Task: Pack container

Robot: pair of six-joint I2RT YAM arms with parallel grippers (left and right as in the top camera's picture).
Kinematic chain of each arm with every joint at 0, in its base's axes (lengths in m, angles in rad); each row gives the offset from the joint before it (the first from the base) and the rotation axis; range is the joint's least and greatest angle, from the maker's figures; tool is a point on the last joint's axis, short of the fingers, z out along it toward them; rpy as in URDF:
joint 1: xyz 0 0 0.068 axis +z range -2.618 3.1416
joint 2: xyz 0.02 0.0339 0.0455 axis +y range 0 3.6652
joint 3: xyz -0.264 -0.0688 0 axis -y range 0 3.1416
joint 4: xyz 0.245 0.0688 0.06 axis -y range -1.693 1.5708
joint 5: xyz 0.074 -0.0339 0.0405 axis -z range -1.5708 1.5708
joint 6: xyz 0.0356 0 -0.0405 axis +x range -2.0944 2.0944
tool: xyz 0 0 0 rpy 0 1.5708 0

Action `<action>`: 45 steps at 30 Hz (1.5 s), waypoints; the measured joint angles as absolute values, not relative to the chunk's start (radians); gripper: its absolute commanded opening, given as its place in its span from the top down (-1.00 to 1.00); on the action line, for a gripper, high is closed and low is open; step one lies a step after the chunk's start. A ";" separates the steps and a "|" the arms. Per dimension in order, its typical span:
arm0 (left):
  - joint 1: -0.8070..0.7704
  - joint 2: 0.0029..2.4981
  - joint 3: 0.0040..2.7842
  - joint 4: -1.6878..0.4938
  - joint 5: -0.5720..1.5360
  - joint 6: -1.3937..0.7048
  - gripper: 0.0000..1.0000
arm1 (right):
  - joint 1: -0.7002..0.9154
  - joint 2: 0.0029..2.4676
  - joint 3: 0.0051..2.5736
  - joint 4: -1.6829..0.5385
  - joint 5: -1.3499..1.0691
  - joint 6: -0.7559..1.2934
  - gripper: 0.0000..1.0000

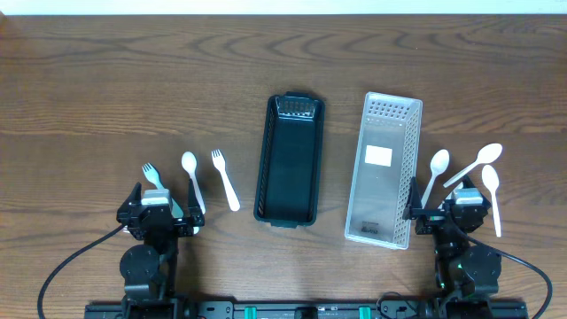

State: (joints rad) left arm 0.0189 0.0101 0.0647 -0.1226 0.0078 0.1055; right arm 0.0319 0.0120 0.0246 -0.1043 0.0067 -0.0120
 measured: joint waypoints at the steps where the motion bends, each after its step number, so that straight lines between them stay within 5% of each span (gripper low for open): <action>1: 0.019 0.010 0.065 -0.122 0.008 0.105 -0.96 | 0.032 0.012 0.025 -0.104 0.007 -0.012 -0.99; 34: 0.019 0.010 0.065 -0.125 0.009 0.073 -0.96 | 0.032 0.013 0.025 -0.100 -0.049 0.114 -0.99; 45: 0.019 0.282 0.474 -0.495 0.056 -0.010 -0.96 | 0.031 0.317 0.363 -0.344 -0.131 0.118 -0.99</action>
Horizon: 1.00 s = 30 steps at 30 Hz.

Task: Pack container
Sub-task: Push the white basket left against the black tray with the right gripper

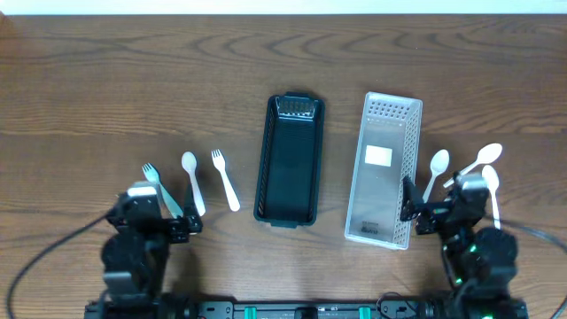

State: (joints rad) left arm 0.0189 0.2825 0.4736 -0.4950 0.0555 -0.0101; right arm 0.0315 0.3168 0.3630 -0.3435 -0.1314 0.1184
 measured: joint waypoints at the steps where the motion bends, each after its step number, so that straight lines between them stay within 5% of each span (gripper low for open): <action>1: 0.019 0.325 0.529 -0.526 0.061 -0.017 -0.96 | 0.031 0.365 0.418 -0.387 -0.133 0.115 -0.98; 7: 0.019 0.664 0.886 -0.787 0.103 -0.039 -0.96 | 0.029 0.736 0.820 -0.791 -0.142 0.098 -0.99; 14: 0.019 0.865 0.999 -0.960 0.110 -0.049 -0.96 | 0.029 0.973 1.079 -1.035 -0.110 0.086 -0.98; 19: 0.019 0.917 0.999 -0.996 0.110 -0.050 -0.96 | 0.029 1.071 1.101 -1.073 0.025 0.145 -0.57; 22: 0.019 0.930 0.999 -1.003 0.110 -0.052 -0.96 | 0.023 1.165 1.101 -1.088 0.087 0.199 0.22; 23: 0.019 0.933 0.999 -1.004 0.112 -0.052 -0.96 | 0.022 1.198 1.101 -1.088 0.099 0.214 0.34; 30: 0.019 0.937 0.999 -0.995 0.114 -0.052 -0.96 | 0.019 1.418 1.101 -1.076 0.090 0.260 0.37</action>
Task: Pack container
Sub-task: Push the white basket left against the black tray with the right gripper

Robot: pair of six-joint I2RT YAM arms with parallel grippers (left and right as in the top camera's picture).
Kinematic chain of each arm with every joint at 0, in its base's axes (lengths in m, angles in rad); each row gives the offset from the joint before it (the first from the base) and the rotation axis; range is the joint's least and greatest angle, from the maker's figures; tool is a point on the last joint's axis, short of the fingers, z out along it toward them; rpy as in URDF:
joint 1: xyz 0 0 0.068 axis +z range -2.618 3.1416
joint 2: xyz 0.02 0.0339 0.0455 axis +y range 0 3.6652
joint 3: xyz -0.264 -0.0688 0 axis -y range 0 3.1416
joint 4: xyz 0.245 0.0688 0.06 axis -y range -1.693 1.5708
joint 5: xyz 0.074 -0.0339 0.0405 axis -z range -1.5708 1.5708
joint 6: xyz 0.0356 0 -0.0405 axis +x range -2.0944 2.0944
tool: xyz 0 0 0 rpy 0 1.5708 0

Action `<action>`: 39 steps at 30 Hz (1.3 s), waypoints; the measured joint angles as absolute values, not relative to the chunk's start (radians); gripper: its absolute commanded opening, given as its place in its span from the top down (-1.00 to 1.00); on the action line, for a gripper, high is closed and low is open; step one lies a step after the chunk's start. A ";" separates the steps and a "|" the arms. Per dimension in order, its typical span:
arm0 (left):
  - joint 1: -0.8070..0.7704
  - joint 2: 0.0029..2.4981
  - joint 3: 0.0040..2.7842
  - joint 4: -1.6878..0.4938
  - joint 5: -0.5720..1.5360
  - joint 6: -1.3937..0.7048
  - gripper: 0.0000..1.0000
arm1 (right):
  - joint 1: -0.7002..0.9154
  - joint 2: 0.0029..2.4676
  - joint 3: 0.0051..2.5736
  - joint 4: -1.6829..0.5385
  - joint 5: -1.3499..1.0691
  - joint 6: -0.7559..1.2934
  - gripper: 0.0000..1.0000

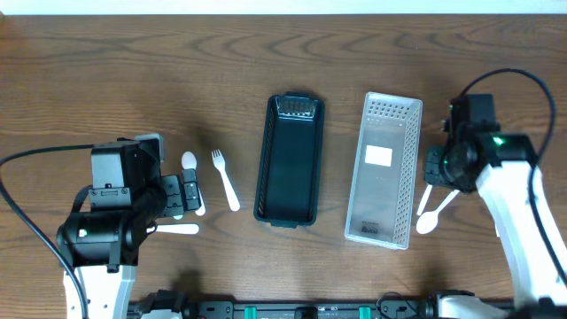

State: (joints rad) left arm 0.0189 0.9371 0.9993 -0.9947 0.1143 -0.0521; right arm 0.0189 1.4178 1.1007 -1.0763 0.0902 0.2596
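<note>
The black container (289,168) lies mid-table, with the clear perforated container (384,177) to its right. A white spoon (189,162) and a white fork (223,178) lie left of the black one. My left gripper (181,193) hangs over the spoon's handle, fingers apart. A white utensil (179,229) lies crosswise just below it. My right gripper (434,168) sits beside the clear container's right wall, over the spoons, and its fingers are hidden by the arm. One spoon (429,222) shows below it.
The left arm's body (111,213) covers the table's near left. The right arm (514,213) runs along the right edge. Cables loop out from both arms. The other spoons on the right are hidden under the right arm.
Both arms have moved away from the front edge. The left gripper is now over the spoon by the fork. The right gripper is now beside the clear container, and a spoon lies lower than before.
Both arms first sat folded at the front edge, with forks and a spoon on the left and three spoons on the right. A moment later they had shifted slightly. Now each gripper is over its own group of utensils.
</note>
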 measured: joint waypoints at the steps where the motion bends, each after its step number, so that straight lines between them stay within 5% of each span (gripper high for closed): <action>1: 0.019 0.937 0.999 -0.992 0.115 -0.052 -0.96 | 0.019 1.460 1.101 -1.069 0.075 0.261 0.37; 13: 0.019 0.937 0.999 -0.987 0.117 -0.052 -0.96 | 0.019 1.683 1.101 -0.967 -0.065 0.237 0.28; 39: 0.019 0.937 0.999 -0.987 0.121 -0.052 -0.96 | 0.019 1.695 1.101 -0.729 -0.306 0.096 0.02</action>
